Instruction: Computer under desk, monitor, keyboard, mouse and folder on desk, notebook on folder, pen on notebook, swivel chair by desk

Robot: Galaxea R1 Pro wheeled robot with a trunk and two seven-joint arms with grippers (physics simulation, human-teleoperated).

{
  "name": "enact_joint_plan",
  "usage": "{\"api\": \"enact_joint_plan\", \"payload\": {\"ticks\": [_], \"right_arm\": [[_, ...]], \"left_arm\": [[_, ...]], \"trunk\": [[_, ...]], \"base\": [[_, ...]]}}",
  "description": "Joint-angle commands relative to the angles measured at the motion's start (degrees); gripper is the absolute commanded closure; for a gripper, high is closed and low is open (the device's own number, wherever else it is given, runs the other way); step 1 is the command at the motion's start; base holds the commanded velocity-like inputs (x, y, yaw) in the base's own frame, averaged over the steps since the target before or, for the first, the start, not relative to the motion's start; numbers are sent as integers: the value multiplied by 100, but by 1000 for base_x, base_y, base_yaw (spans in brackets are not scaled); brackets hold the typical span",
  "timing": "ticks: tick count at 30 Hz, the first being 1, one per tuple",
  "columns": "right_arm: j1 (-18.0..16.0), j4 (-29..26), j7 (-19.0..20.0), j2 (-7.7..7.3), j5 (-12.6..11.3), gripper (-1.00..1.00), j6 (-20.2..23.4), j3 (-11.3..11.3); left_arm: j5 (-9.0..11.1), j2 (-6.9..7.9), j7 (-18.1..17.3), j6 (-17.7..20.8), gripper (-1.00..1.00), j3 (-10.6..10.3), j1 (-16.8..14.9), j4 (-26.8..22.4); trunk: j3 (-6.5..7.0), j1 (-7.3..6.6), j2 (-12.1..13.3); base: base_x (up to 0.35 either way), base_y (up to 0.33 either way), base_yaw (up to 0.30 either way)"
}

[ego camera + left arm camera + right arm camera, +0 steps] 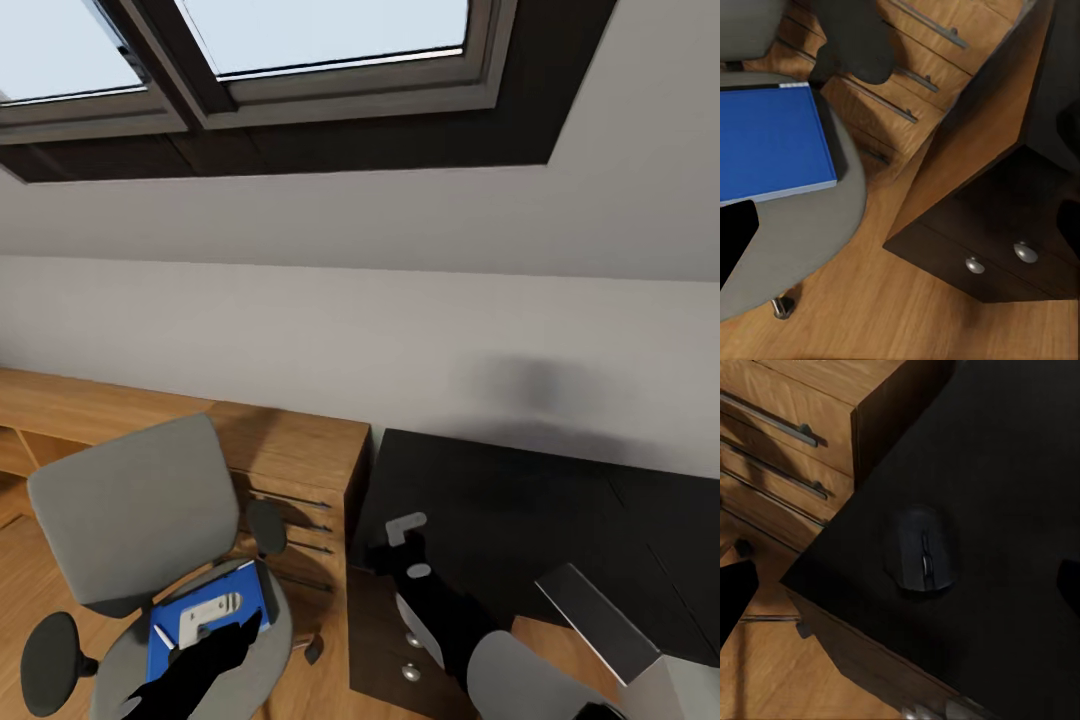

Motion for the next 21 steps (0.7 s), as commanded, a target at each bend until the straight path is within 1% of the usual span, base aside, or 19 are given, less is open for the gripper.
{"api": "enact_joint_plan", "payload": {"ticks": [1, 4, 5, 6, 8, 11, 17, 21], "right_arm": [[-9, 39, -26, 0, -49, -100, -48, 45], [-9, 90, 163, 0, -50, -100, -163, 44], [-9, 94, 270, -8, -54, -100, -211, 41], [-9, 90, 381, -67, -62, -100, -265, 36], [-9, 76, 438, -105, -70, -100, -298, 32], [-10, 55, 478, -137, -81, -100, -370, 26], [-10, 9, 482, -146, -87, -100, -505, 23], [-10, -241, 462, -146, -90, -100, -502, 6]], "left_arm": [[64, 5, 53, 17, -100, -14, 0, -70], [74, 5, 49, 27, -100, -19, -2, -140], [77, 5, 49, 30, -100, -20, -3, -151], [78, 5, 50, 33, -100, -21, -1, -163], [79, 5, 50, 42, -100, -22, -3, -167], [80, 4, 50, 48, -100, -22, 0, -170], [80, 5, 51, 54, -100, -22, -2, -172], [79, 3, 53, 57, -100, -22, -3, -173]], "trunk": [[-8, 2, -8], [-8, 2, -8], [-26, 24, -48], [-44, 46, -88], [-80, 90, -168], [-134, 156, -289], [-242, 288, -529], [-314, 376, -690]], "base": [[4, 3, 0], [2, 1, 0], [0, 0, 0], [0, 0, 0], [0, 0, 0], [0, 0, 0], [0, 0, 0], [0, 0, 0]]}}
